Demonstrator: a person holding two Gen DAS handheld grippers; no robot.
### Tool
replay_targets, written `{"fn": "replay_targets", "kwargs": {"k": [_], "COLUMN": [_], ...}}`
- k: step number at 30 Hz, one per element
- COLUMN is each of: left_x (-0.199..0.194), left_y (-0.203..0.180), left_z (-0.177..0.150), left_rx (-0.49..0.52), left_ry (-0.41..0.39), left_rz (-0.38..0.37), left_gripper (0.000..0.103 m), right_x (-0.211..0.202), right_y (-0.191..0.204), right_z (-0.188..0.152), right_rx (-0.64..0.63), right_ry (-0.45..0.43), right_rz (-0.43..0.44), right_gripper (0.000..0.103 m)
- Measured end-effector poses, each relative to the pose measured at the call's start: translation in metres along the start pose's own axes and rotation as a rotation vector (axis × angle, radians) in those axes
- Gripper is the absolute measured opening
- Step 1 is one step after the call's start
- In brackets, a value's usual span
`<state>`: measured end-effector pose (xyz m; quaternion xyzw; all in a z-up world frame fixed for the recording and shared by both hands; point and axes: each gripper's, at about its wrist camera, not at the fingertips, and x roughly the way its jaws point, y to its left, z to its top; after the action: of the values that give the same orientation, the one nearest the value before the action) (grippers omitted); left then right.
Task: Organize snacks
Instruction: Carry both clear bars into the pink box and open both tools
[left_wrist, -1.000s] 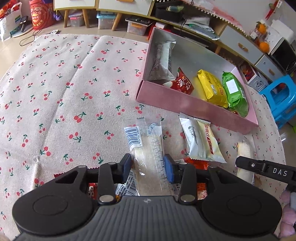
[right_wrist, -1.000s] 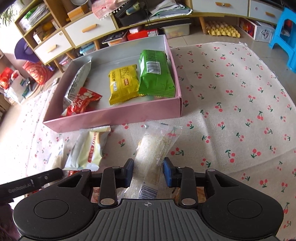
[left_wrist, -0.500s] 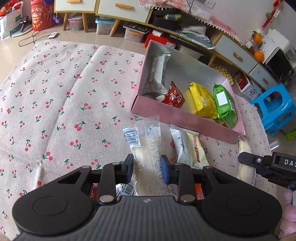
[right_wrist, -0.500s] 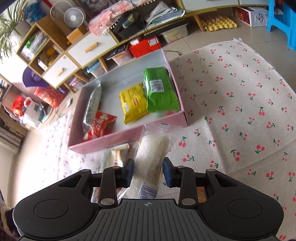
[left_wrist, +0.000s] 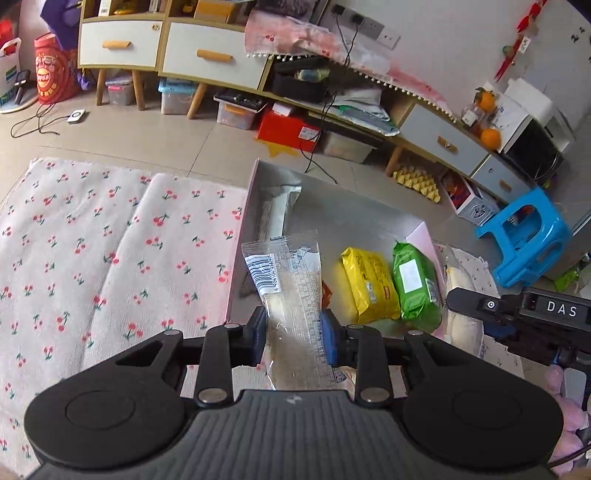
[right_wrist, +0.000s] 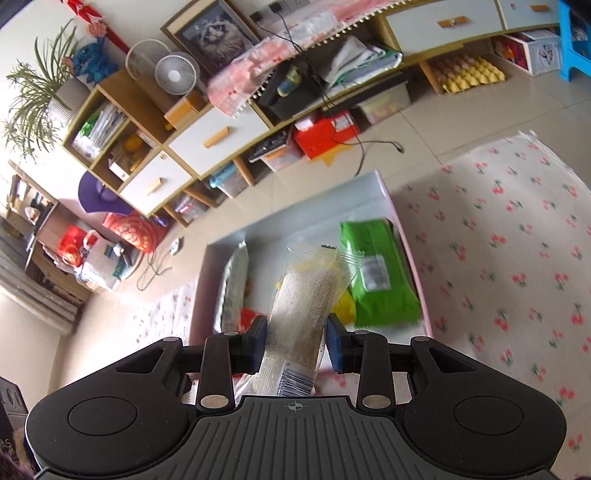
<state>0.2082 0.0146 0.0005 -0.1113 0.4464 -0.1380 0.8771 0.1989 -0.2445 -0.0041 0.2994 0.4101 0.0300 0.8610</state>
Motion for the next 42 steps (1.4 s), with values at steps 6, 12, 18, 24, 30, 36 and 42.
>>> {"fn": "replay_targets", "kwargs": {"k": [6,12,18,24,30,36,42], "left_x": [0.029,0.06,0.076,0.077,0.071,0.059,0.045], "left_y": [-0.013,-0.021,-0.016,-0.01,-0.01,-0.016,-0.018], "left_z": [0.02,0.03,0.031,0.029,0.031,0.03,0.025], "left_rx": [0.056,0.1,0.088,0.11,0.109,0.138,0.155], "left_ry": [-0.034,-0.048,-0.056,-0.059,-0.059,-0.067,-0.062], "left_rz": [-0.031,-0.047,-0.052,-0.055,-0.054,-0.048,-0.039], "left_gripper": [0.028,0.028,0.028,0.031,0.057,0.079,0.094], "right_x": [0.029,0.056,0.079,0.088,0.083,0.073,0.054], "right_y": [-0.003,-0.009,-0.021,-0.024,-0.021,-0.015,-0.015], "right_z": [0.022,0.041,0.051,0.048,0.048,0.046,0.039], "right_rx": [0.014,0.032,0.099,0.095,0.084,0.065,0.059], "right_ry": [-0.014,-0.017,-0.008,-0.018,-0.023,-0.026,-0.036], "right_rz": [0.02,0.023,0.03,0.042,0.04,0.02,0.005], "right_gripper": [0.033,0.033,0.033,0.037,0.053,0.057,0.073]}}
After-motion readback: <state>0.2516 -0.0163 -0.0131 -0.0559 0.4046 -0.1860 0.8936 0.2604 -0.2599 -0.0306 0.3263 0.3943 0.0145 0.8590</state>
